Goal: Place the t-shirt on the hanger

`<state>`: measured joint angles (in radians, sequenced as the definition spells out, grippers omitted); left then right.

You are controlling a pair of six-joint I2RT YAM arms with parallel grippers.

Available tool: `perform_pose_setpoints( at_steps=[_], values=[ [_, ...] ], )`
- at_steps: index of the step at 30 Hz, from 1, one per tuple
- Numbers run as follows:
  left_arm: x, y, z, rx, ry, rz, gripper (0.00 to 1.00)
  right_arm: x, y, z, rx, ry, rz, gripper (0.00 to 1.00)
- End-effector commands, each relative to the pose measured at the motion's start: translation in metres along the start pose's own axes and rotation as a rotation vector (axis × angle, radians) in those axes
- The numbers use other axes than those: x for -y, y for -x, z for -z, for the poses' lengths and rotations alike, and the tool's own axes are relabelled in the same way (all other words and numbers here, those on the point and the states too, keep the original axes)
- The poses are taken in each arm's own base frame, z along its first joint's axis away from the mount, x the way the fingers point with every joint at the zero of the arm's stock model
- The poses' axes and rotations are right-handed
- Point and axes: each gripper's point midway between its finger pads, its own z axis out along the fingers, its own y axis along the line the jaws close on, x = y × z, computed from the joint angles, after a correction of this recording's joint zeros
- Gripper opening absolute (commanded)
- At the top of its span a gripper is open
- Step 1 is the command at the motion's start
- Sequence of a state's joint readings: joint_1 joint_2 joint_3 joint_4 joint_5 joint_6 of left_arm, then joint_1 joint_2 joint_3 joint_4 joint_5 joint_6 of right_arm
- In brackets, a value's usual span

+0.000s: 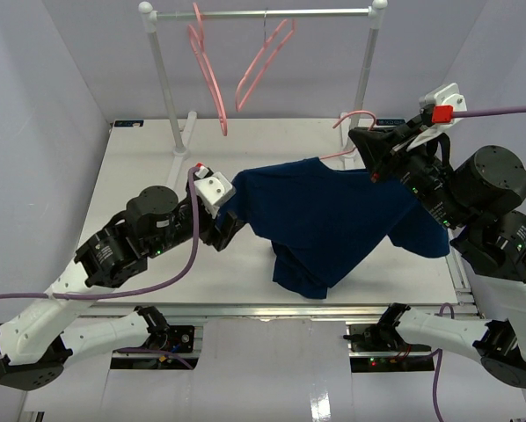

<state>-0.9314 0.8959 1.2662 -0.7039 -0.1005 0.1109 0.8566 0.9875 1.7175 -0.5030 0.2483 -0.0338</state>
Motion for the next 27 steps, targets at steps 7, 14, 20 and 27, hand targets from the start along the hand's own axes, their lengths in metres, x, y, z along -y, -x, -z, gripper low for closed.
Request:
perform_pose_setpoints(
  at_steps=[7, 14, 20, 27],
  values=[
    [-0.004, 0.005, -0.012, 0.072, 0.017, -0.068, 0.74, -0.012, 0.026, 0.020, 0.131, 0.086, -0.036, 0.08],
    [0.002, 0.034, 0.005, 0.143, -0.035, -0.063, 0.00, -0.008, 0.013, 0.023, 0.102, 0.075, -0.002, 0.08],
    [-0.007, 0.092, 0.061, 0.358, -0.014, -0.005, 0.00, -0.009, -0.031, 0.022, -0.039, 0.081, 0.042, 0.08],
    [-0.025, 0.081, 0.063, 0.294, 0.082, 0.004, 0.00, -0.013, -0.037, 0.024, -0.081, 0.110, 0.057, 0.08]
  ],
)
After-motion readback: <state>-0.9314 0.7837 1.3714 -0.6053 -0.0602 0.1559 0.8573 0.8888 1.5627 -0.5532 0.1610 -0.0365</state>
